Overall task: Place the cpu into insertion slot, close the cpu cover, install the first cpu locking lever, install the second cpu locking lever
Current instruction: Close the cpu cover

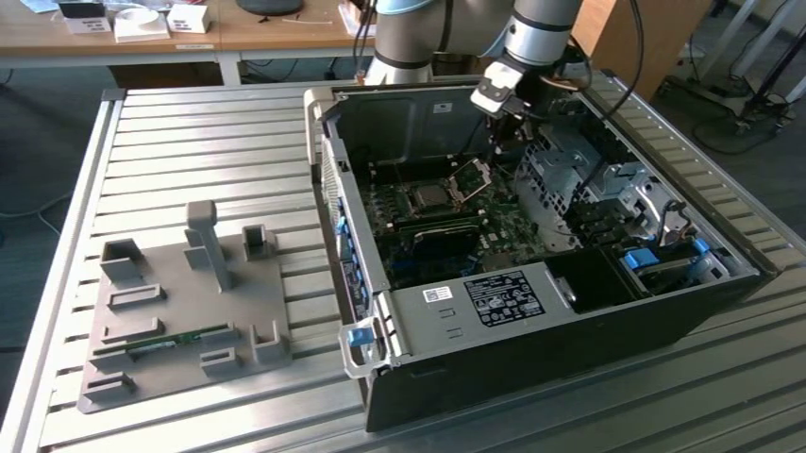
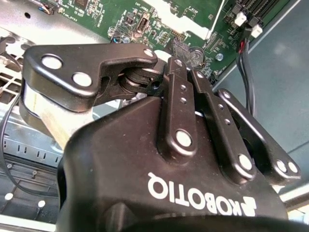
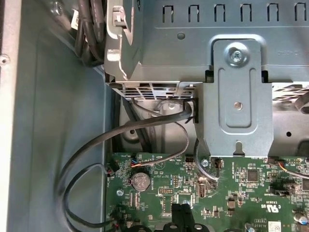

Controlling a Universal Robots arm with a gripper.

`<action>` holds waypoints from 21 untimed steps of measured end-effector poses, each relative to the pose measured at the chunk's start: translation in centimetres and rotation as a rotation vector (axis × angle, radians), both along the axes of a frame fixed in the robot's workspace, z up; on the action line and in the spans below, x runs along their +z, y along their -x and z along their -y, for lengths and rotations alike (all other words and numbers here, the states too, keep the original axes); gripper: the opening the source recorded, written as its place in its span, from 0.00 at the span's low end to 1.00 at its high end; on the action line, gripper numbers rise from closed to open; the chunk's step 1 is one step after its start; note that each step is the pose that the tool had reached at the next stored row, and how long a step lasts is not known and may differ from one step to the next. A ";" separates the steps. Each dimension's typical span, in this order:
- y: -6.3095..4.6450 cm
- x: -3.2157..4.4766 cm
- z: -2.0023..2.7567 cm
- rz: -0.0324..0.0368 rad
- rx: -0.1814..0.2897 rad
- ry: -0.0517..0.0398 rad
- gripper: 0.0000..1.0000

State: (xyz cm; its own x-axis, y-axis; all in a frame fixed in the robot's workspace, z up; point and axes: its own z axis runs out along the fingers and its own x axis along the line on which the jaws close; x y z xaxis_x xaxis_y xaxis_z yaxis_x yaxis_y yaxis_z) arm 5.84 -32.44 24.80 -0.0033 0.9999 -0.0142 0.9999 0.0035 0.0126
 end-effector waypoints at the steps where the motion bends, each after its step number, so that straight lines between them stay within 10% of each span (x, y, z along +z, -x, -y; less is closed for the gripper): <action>1: 0.0 -0.10 0.00 0.0008 0.001 0.0001 0.10; 21: 0.0 -0.92 0.01 0.0119 0.004 0.0002 0.10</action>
State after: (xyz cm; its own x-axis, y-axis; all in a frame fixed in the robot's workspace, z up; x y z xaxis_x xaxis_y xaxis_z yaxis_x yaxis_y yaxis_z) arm 5.84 -32.45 23.88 -0.0067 0.9999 -0.0144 0.9997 0.0071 0.0244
